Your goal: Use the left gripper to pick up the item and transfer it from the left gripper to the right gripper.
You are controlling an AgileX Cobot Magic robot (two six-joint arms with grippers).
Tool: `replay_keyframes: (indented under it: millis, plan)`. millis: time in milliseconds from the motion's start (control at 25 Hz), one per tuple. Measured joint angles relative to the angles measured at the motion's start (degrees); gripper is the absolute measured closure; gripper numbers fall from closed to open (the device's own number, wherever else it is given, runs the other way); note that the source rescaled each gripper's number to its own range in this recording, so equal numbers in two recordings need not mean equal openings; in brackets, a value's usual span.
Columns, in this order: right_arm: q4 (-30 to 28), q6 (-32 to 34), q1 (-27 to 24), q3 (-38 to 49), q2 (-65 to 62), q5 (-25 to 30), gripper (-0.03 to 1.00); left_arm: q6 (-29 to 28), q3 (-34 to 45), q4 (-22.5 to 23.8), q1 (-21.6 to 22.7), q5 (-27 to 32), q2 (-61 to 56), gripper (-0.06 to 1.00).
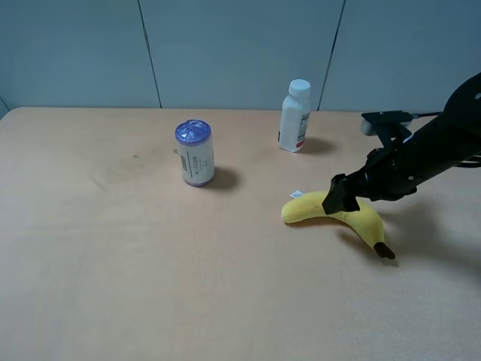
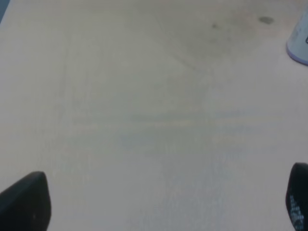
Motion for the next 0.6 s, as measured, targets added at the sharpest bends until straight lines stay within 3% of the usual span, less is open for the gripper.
replay_keyframes:
  millis: [120, 440, 600]
  plan:
    - [-2.6, 3.3, 0.0, -3.6, -2.7, 4.8, -0.02, 0.0, 0.0, 0.0, 0.0, 0.0, 0.0, -0.03]
    - [-16.5, 17.8, 0.0, -11.0, -13.7, 20.1, -0.02, 0.0, 0.0, 0.0, 0.0, 0.0, 0.0, -0.03]
    - [-19.7, 22.6, 0.0, -12.3, -20.6, 28.5, -0.03, 0.0, 0.0, 0.0, 0.0, 0.0, 0.0, -0.03]
